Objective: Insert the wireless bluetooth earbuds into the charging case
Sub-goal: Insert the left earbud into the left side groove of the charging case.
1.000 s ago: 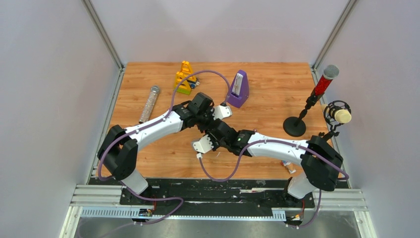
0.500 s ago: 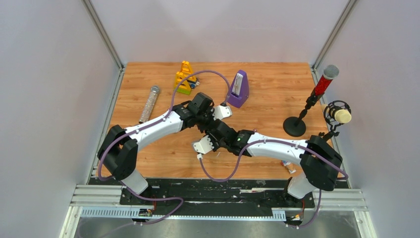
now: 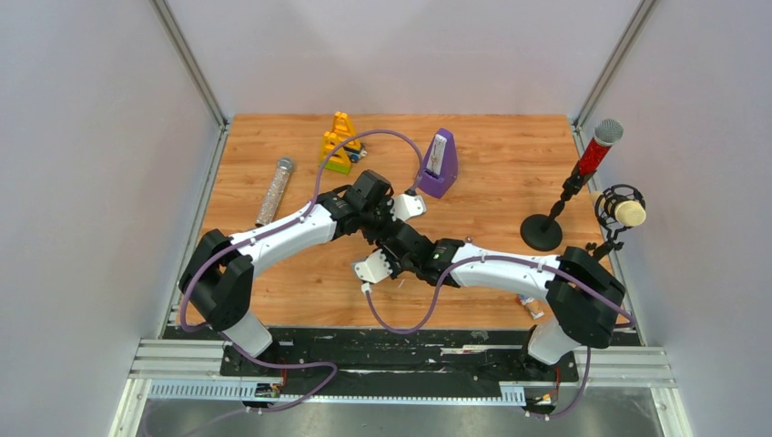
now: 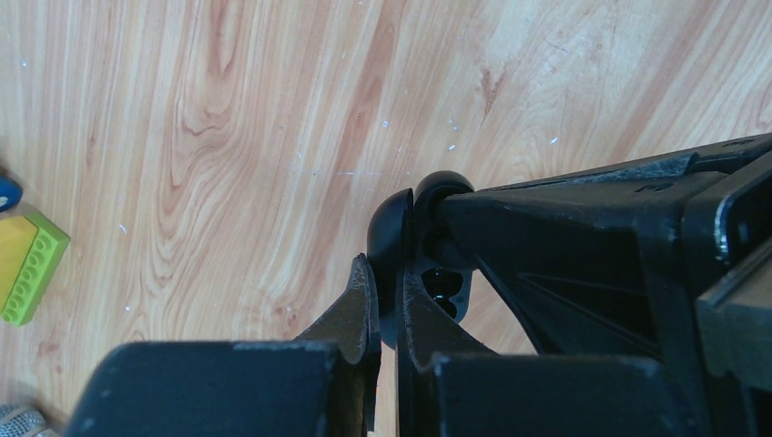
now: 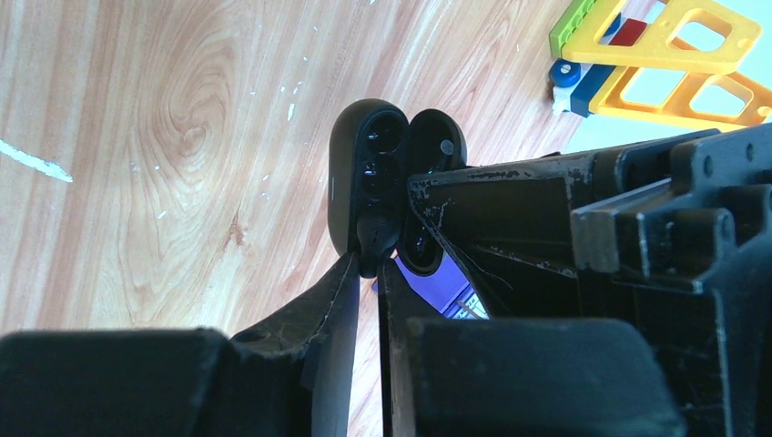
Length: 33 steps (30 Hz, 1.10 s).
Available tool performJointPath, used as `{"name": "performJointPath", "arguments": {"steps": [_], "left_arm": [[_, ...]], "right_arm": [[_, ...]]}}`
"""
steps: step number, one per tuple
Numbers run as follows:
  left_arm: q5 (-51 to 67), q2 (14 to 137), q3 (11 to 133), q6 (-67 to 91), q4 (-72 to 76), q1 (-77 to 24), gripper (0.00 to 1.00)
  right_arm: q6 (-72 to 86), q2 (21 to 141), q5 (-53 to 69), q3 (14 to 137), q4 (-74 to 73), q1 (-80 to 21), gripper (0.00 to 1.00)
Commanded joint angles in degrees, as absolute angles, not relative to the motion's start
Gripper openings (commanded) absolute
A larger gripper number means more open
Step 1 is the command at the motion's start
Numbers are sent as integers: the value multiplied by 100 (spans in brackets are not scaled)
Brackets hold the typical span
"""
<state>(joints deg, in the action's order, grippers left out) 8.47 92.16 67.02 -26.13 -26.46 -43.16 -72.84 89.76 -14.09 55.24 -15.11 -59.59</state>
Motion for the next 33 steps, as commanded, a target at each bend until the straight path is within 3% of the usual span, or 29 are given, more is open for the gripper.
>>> {"name": "performJointPath", "arguments": {"steps": [1,21,30,33], "left_arm": [[931,8938,6741,-2681,-2461,-4353,0],[907,8889,6690,-2688,-2393,-4351,0],[849,8887,6636,-2724,-2351,-4351,0],[837,8881,6628,-2727,-2334,-4351,0]], "right_arm": [[-7297,9061,-1456,5718,-1473,-5989,15],[-6945,9012,-1447,6216,-1655,-5955,32],[-5991,8703,-548,7539,-3878,-5787,55],[-5822,8416,-258,7589,-4297,-5746,58]]}}
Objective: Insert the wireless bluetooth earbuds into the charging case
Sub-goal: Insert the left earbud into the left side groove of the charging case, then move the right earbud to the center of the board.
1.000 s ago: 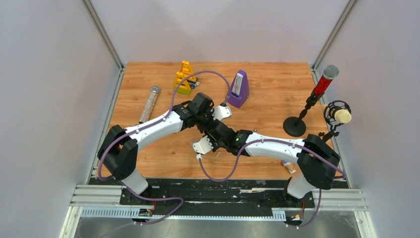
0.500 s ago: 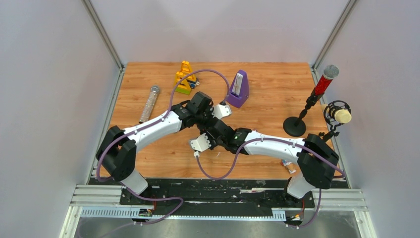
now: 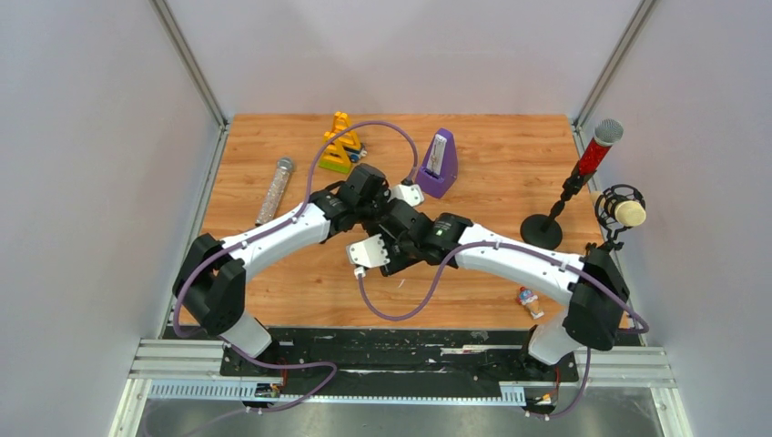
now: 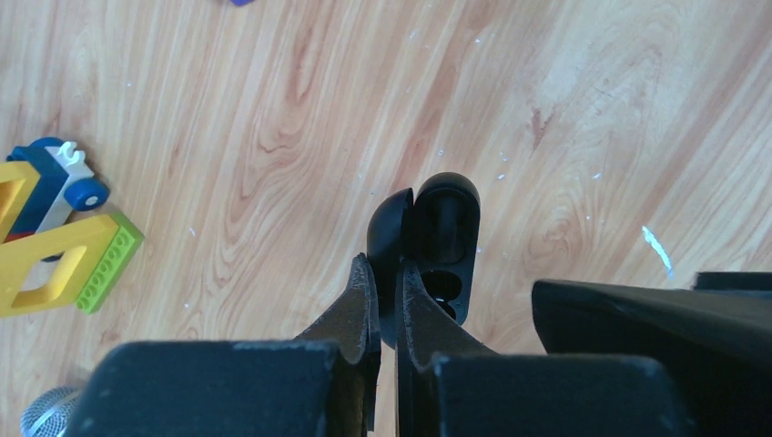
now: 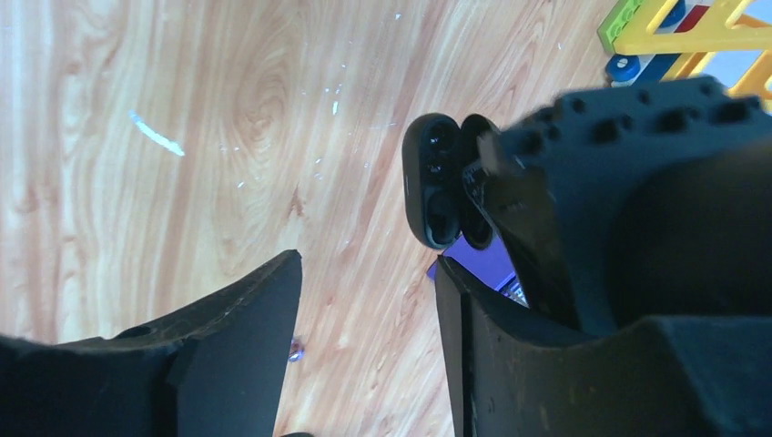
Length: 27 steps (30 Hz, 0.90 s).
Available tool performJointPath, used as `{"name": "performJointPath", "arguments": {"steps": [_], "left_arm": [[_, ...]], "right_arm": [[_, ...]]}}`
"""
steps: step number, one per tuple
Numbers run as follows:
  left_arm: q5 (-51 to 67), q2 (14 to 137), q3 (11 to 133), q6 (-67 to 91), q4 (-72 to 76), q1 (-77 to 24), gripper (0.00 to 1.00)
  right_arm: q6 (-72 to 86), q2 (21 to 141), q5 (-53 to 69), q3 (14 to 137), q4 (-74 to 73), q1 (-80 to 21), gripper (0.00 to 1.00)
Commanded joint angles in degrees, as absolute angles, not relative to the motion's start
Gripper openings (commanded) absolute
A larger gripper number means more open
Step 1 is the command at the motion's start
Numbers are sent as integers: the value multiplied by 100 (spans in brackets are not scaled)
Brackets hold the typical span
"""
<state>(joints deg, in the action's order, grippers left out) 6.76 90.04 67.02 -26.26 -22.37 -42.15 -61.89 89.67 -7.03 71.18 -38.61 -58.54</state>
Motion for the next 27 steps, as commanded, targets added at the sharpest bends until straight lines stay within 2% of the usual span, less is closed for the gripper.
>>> {"name": "performJointPath", "arguments": {"steps": [1,8,16,19,27], "left_arm": [[829,8882,6623,-2732,-2332,-4351,0],[785,8903,6618,-2759,-2310,-4351,0],[667,8797,6562,-2909,-2323,-4339,0],[543,8669,6473,-3064,-2295,-4226,0],[641,7870,6173,-3153,-2327,-3062,0]], "right_arm": [[-5767,8305,-159,7574,-4369,-5738,58],[-5178,7518,604,7505,-4474,-5456,59],[-3916,7227,2217,7558,-4063,-4209,56],[-3176,7368,2304,7380,-3507,-3824,56],[-1423,8537,2150,7660,-2711,-3454,57]]}}
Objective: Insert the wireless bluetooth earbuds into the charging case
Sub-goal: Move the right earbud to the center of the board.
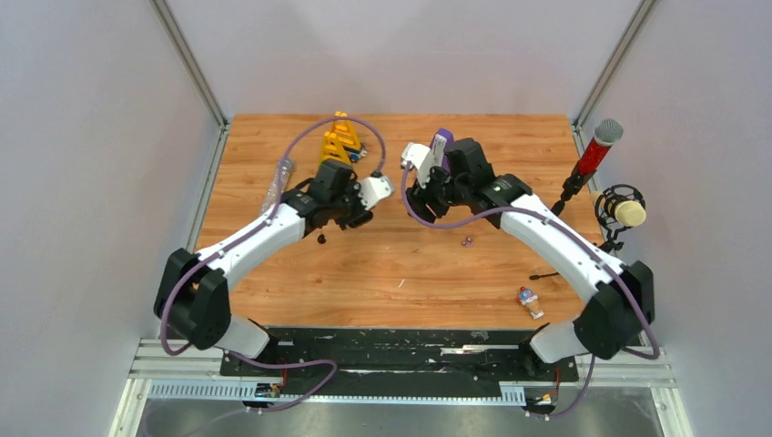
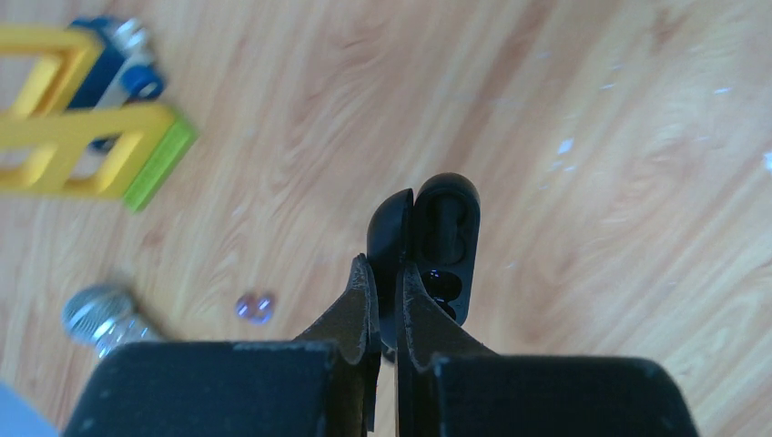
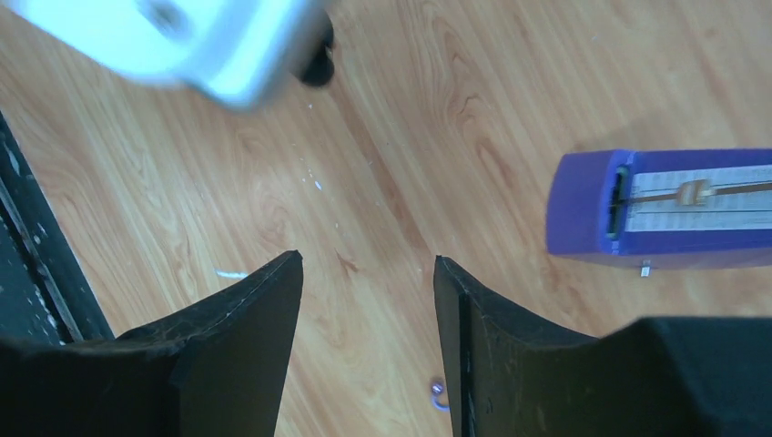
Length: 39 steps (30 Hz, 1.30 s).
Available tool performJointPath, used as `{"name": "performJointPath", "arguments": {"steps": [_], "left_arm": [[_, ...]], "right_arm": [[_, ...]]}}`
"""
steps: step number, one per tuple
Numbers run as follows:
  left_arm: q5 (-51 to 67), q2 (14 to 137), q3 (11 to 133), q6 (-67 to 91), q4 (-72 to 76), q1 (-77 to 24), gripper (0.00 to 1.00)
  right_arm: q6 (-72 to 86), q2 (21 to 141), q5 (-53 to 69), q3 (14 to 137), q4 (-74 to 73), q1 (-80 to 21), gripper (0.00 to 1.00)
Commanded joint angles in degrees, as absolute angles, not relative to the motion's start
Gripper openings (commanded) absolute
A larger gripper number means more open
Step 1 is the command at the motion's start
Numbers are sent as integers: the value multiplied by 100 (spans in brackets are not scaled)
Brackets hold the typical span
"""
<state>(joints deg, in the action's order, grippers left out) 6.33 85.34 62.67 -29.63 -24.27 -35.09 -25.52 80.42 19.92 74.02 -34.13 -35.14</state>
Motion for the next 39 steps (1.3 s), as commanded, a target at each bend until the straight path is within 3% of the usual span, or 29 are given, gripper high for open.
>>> {"name": "performJointPath", "arguments": {"steps": [1,11,24,39], "left_arm": [[604,7643,6085,-3201,-2328,-2936,0],[237,6254,5405,-3336,-2474,-1937,0],[332,5269,4625,-2964,-2480,-106,0],[260,5173,4483,-2932,-2325,-18,0]], "right_arm": [[-1236,8734,2172,7718,-2619,-3448,57],[152,10233,3114,8728,-2029,-3494,57],[966,12680,3009,10509,-2097,-4383,56],[1052,13754,1798,11552,-2745,-5023,50]]}}
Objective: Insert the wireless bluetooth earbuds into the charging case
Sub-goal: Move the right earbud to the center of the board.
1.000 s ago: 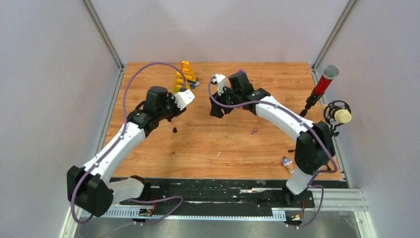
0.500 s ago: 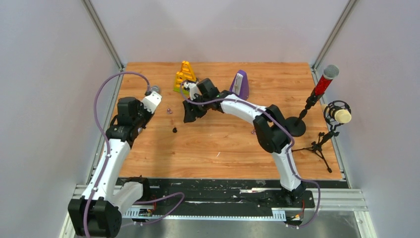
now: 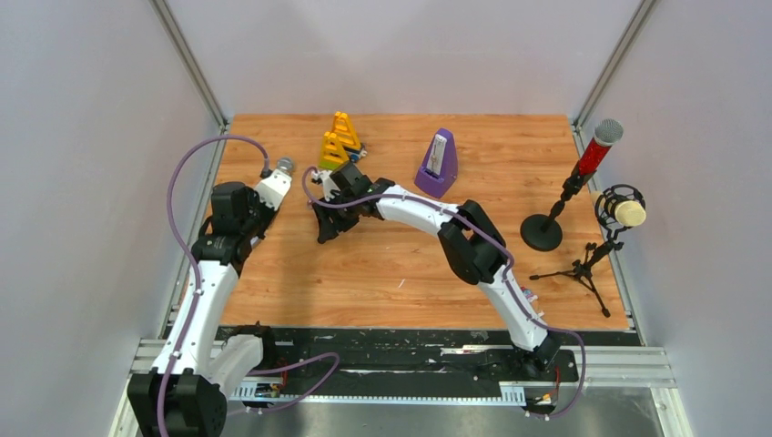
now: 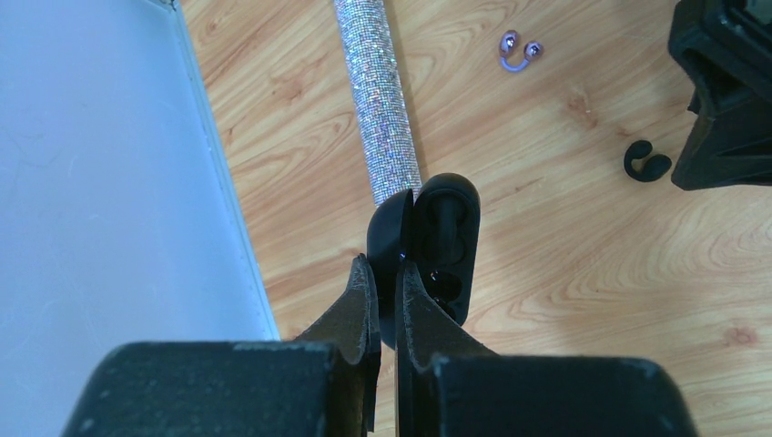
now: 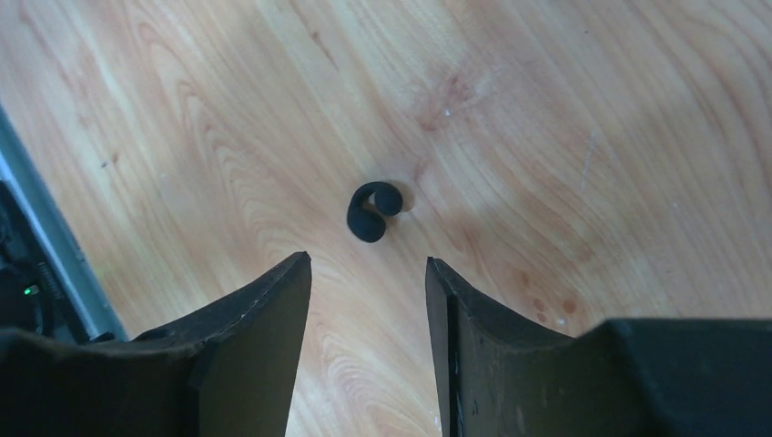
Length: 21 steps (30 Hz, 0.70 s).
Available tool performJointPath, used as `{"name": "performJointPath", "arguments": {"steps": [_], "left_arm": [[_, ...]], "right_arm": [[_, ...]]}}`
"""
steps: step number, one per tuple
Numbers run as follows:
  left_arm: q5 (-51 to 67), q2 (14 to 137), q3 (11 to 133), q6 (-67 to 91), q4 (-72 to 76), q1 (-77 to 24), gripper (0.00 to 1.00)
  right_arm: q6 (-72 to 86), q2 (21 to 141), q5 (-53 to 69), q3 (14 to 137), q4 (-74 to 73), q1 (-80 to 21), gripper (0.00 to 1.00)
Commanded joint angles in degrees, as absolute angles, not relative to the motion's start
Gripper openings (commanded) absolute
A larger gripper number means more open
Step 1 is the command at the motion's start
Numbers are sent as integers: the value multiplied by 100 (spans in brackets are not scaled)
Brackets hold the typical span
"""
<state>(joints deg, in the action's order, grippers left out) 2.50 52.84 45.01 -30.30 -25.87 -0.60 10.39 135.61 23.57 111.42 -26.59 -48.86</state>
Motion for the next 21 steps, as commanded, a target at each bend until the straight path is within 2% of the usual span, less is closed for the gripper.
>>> {"name": "performJointPath", "arguments": {"steps": [1,10,21], "left_arm": [[269,5166,4483,-2921,-2326,-18,0],[308,5102,4465,-2909,-2333,156,0],[338,5152,4460,-2903,-2279,156,0]], "right_arm": [[1002,13813,1731,11616,-2768,-5065,50],[974,14321,1694,12190,-3014,-5116,43],[660,14118,1388,11673,-3036,-5265,37]]}}
